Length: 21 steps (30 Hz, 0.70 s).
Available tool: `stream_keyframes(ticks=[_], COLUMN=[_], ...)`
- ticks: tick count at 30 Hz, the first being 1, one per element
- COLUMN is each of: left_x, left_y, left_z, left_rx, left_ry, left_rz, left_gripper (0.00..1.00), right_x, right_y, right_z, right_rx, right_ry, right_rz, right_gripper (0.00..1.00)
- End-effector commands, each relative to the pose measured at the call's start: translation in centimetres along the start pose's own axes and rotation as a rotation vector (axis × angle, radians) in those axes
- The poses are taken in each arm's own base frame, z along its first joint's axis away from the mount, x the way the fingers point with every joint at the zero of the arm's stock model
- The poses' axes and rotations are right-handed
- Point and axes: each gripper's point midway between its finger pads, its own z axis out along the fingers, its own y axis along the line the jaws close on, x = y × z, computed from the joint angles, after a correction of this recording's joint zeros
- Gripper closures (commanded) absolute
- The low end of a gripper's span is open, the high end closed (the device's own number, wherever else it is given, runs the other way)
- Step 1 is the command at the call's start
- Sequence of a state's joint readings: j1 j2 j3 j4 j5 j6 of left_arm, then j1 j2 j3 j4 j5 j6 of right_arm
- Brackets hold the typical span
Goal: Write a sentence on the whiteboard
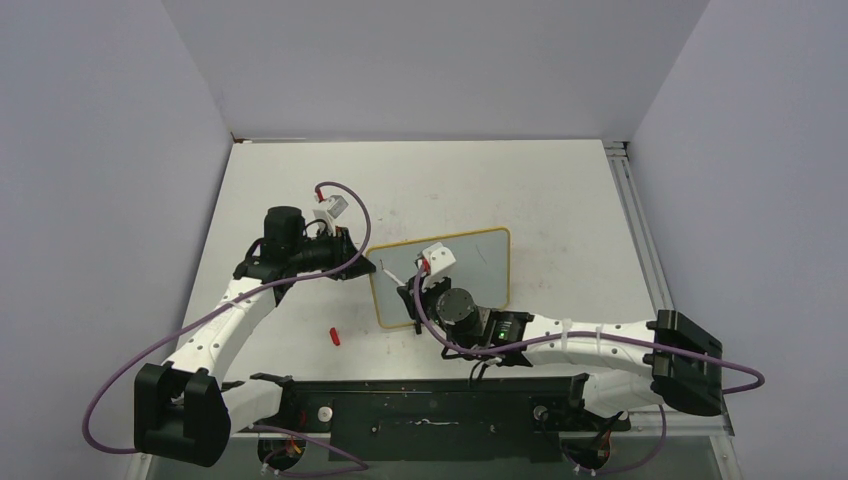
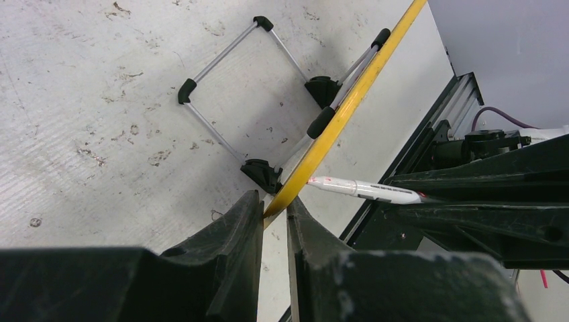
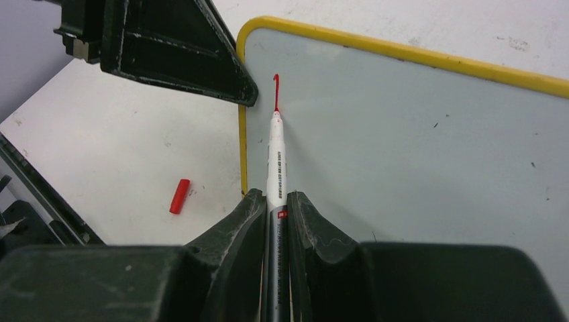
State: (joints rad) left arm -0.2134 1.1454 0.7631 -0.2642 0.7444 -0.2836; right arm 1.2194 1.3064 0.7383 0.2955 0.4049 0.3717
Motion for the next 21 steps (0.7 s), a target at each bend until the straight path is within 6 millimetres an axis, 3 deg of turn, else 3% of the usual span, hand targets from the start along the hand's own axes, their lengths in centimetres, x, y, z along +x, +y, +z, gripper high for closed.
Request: stream_keyframes(ticks=[1,9,21], left_x=[-1.3,-1.3,-1.3], left_y=[-1.1,-1.2,-1.1], left_z=[-0.4,-0.4,-0.5], left_rx=[0.024,0.025,0.021], left_ry=[-0.036,-0.039,-0.039], left_rz=[0.045,0.048,0.047], left_gripper=[0.85,0.85,0.85], right_x=[1.2,2.5,2.5], right_y=[-0.5,-0.3,-0.4], right_z=[-0.2,-0.6,-0.9], right_rx=[0.031,0.03,0.056], right_ry=[0.019,0.042,0.034], right_rz=[0.014,0.011,0.009], right_gripper=[0.95,0.95,0.95])
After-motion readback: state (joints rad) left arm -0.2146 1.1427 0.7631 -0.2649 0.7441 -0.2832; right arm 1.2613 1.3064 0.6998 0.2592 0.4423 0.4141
